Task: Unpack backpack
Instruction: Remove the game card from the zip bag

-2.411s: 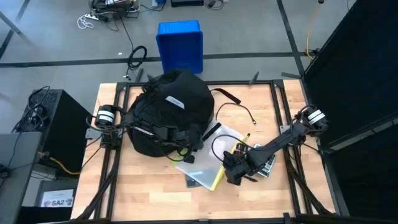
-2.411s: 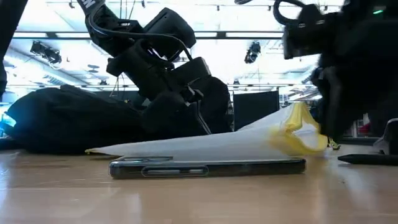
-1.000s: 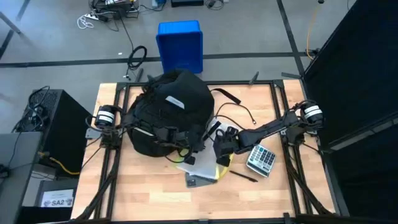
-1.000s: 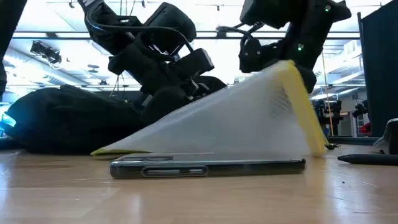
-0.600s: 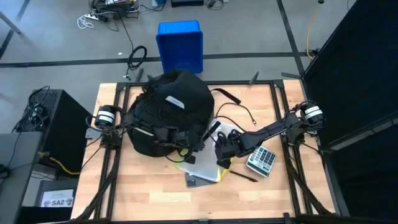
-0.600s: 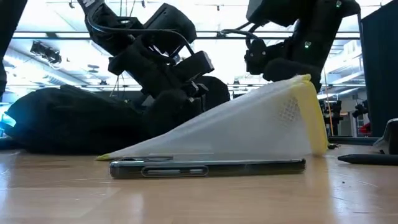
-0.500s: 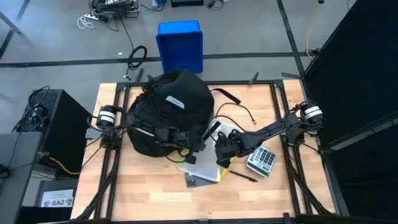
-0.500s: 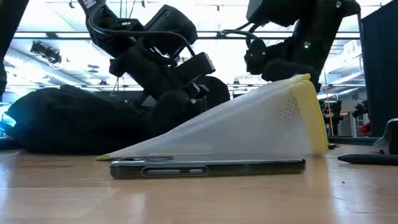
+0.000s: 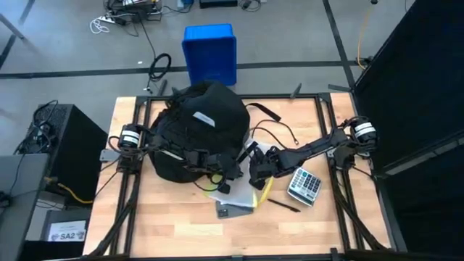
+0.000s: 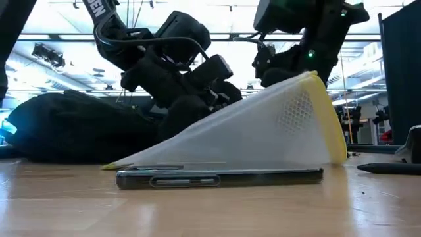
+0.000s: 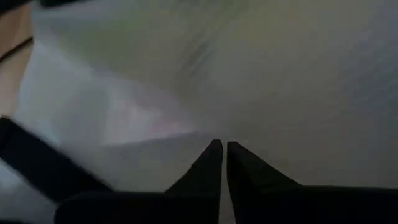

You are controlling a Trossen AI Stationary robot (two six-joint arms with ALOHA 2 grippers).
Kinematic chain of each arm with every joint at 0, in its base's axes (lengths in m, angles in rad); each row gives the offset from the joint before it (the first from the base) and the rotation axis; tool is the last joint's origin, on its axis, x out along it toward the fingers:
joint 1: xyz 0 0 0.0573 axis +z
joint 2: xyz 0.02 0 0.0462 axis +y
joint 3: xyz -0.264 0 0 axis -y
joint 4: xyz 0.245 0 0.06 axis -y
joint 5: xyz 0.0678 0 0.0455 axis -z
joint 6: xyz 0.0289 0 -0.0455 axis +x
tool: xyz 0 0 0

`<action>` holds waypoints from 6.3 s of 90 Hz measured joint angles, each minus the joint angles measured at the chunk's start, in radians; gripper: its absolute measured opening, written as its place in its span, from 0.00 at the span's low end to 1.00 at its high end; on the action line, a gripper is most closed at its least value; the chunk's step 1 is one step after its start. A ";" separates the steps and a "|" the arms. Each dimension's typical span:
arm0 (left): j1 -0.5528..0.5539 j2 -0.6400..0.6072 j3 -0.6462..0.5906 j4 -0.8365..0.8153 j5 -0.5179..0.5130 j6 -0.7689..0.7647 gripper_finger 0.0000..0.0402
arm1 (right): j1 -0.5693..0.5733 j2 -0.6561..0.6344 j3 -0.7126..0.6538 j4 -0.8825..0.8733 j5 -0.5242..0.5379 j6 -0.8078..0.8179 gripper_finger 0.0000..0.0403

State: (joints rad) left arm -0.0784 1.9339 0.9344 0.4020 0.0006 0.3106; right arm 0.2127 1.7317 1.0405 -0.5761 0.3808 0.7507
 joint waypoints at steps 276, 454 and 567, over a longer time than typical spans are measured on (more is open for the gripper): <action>0.000 0.001 -0.002 -0.085 0.004 0.003 0.00 | 0.154 -0.077 -0.150 0.198 -0.281 -0.356 0.96; -0.034 -0.087 -0.001 -0.172 0.038 -0.001 0.00 | 0.041 0.036 -0.122 0.334 -0.300 -0.481 0.88; -0.035 -0.087 -0.001 -0.214 0.054 -0.009 0.00 | -0.012 0.155 0.050 0.129 -0.426 -0.715 0.76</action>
State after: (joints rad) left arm -0.1135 1.8465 0.9337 0.1876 0.0546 0.3012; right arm 0.2003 1.8864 1.0906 -0.4472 -0.0456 0.0360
